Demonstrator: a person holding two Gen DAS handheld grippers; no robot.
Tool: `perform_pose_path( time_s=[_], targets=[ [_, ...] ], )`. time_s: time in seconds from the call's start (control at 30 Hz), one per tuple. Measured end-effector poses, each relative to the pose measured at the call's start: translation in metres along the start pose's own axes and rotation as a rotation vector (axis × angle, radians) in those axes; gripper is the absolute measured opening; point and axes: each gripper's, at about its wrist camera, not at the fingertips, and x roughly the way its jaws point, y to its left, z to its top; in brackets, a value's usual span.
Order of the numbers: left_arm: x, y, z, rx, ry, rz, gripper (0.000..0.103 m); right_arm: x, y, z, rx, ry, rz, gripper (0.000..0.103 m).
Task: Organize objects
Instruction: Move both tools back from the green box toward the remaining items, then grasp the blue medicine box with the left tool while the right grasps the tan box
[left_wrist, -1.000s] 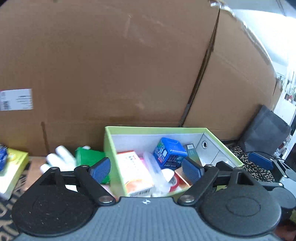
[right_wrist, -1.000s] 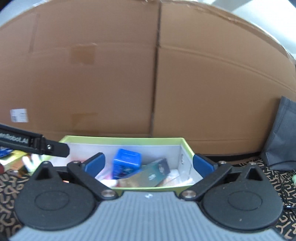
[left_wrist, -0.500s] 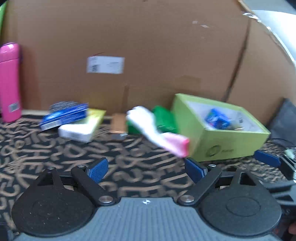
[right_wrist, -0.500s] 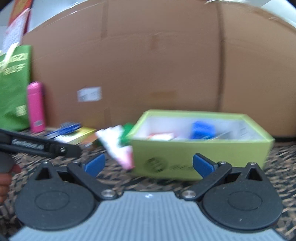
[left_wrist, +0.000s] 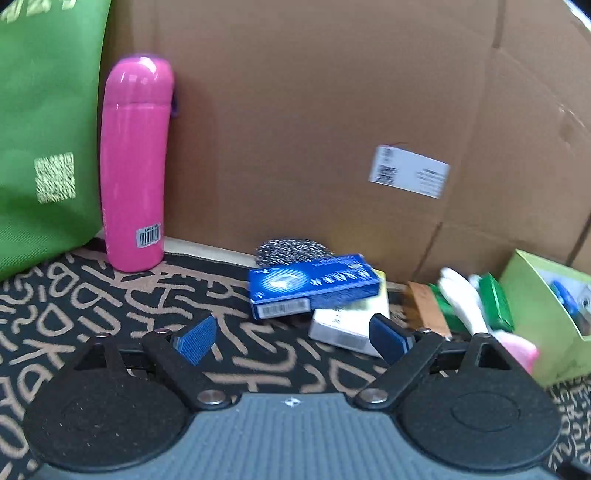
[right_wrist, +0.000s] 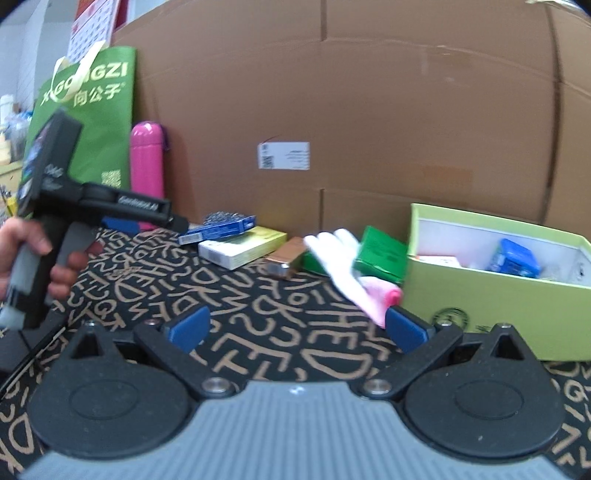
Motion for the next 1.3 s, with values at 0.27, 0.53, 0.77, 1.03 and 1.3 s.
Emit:
perform_pose_path(
  time_s=[0.27, 0.53, 0.77, 1.03, 1.3],
  targets=[
    [0.037, 0.026, 0.018, -0.054, 0.024, -0.03, 0.093, 0.062, 0.043, 0.024, -0.05, 0.047, 0.086, 0.103],
    [0.055, 0.051, 0.031, -0.108, 0.042, -0.121, 0.092, 0.136, 0.071, 0.054, -0.148, 0.036, 0.116, 0.103],
    [0.073, 0.052, 0.03, -0.104, 0.104, -0.193, 0.088, 0.205, 0.075, 0.073, -0.235, 0.087, 0.174, 0.1],
    [0.04, 0.04, 0.017, -0.088, 0.139, -0.285, 0.082, 0.191, 0.086, 0.063, -0.283, 0.048, 0.267, 0.102],
    [-0.02, 0.017, -0.026, 0.008, 0.2, -0.4, 0.088, 0.132, 0.073, 0.032, -0.315, 0.035, 0.304, 0.103]
  ],
)
